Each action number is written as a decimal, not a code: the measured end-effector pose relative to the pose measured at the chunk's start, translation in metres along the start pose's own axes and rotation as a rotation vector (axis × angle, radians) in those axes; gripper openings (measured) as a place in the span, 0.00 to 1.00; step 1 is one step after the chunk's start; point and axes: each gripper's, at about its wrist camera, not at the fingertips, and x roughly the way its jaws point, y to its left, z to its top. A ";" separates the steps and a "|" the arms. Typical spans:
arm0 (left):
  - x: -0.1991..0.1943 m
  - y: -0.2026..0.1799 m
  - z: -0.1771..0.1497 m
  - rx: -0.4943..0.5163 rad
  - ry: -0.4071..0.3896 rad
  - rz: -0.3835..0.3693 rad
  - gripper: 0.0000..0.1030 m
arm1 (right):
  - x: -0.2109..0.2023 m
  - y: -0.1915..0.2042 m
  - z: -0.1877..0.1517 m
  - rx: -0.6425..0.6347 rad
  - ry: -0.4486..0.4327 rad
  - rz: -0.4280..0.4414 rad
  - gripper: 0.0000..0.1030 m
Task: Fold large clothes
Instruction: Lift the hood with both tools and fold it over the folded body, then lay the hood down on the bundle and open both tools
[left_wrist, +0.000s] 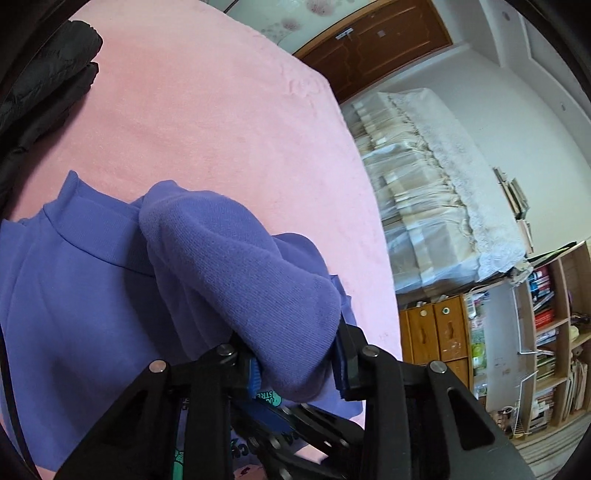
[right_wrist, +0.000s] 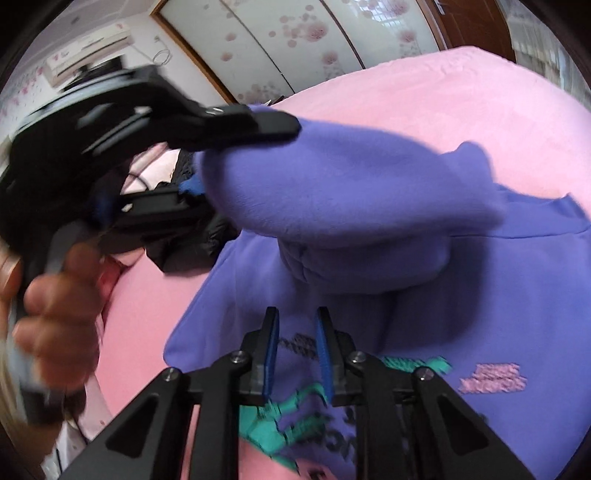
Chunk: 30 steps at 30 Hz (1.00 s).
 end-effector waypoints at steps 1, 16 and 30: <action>0.000 0.000 -0.001 0.001 -0.001 -0.008 0.27 | 0.003 0.001 0.004 0.003 -0.017 -0.005 0.13; 0.001 0.008 -0.026 0.117 0.014 -0.051 0.24 | 0.033 -0.025 0.037 0.004 -0.185 -0.207 0.12; 0.033 0.081 -0.118 0.028 0.060 0.077 0.26 | -0.050 -0.054 -0.043 0.011 0.041 -0.251 0.30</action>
